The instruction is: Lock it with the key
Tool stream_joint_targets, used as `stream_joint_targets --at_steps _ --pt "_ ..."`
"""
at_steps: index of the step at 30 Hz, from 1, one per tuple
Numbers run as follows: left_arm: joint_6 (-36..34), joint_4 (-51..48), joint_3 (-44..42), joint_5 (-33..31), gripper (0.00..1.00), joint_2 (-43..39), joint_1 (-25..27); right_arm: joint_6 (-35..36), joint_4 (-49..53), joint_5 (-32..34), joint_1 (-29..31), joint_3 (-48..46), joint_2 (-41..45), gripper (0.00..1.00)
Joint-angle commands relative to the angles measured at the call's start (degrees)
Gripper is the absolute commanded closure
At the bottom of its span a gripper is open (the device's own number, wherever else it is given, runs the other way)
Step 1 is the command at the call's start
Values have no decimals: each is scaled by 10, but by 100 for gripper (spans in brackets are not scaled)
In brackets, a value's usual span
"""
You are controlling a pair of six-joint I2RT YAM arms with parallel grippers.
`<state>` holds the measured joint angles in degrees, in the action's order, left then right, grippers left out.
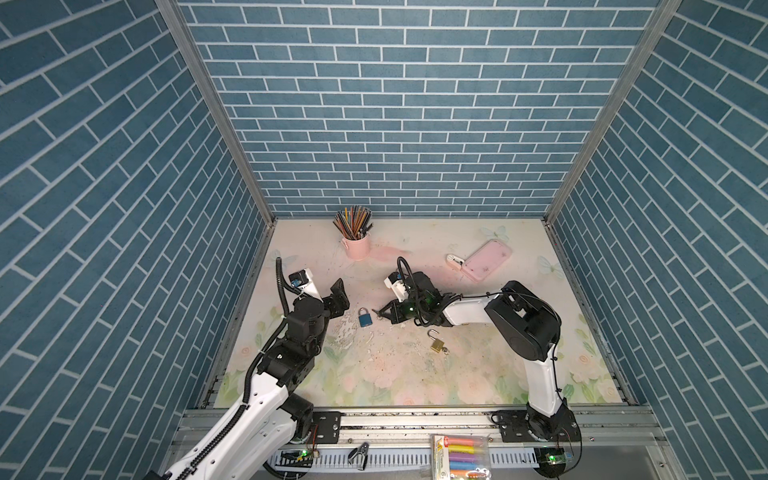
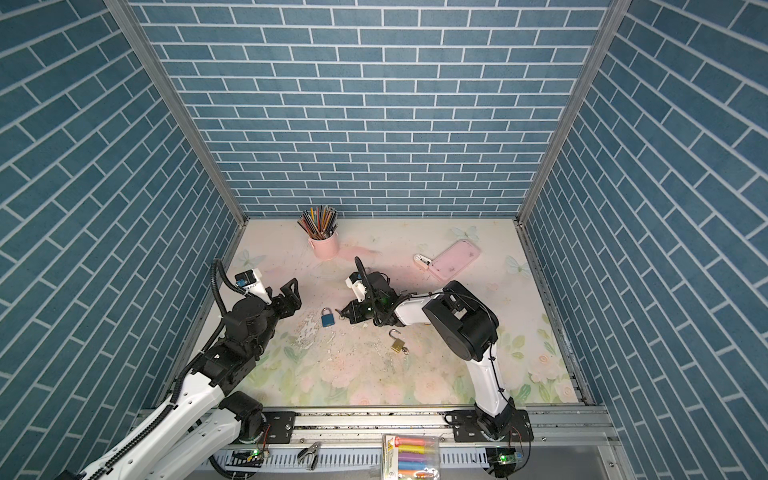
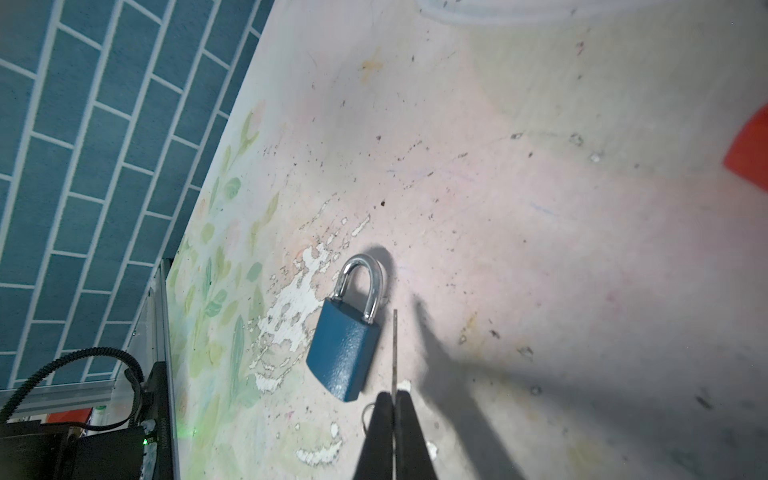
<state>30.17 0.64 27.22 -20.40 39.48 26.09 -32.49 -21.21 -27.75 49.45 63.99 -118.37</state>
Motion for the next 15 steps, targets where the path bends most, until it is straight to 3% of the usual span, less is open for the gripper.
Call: stream_joint_targets --at_steps 1,8,15 --pt "8 -8 -8 -10 18 -5 -5 25 20 5 4 21 -19 100" --pt "20 -7 -14 -1 18 -6 -10 30 31 -1 6 39 -35 99" --pt "20 -7 -16 0 18 -9 -13 29 35 8 6 43 -30 84"
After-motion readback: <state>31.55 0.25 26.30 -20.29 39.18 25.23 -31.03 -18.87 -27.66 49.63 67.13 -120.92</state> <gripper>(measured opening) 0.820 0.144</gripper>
